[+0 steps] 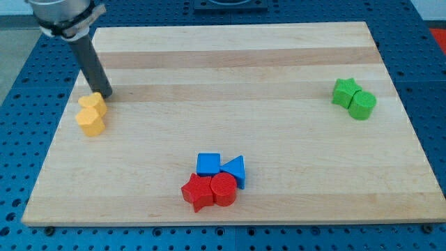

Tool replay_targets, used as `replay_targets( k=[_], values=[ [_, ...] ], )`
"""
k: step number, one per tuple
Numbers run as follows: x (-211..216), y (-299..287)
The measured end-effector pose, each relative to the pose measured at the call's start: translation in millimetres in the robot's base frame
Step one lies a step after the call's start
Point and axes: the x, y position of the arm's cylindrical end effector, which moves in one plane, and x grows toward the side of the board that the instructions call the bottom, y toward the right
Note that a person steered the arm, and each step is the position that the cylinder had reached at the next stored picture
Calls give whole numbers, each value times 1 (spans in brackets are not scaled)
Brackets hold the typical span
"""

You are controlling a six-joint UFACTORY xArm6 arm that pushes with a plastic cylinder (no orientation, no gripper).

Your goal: Move the arm to the left center

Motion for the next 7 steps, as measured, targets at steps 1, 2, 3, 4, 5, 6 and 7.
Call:
replay_targets(
  k=[1,2,3,4,5,6,7],
  values=[
    [29,0],
    [38,0],
    [36,1],
    [3,2],
    [-26,-7],
    [-28,-67],
    [-26,-68]
  ],
)
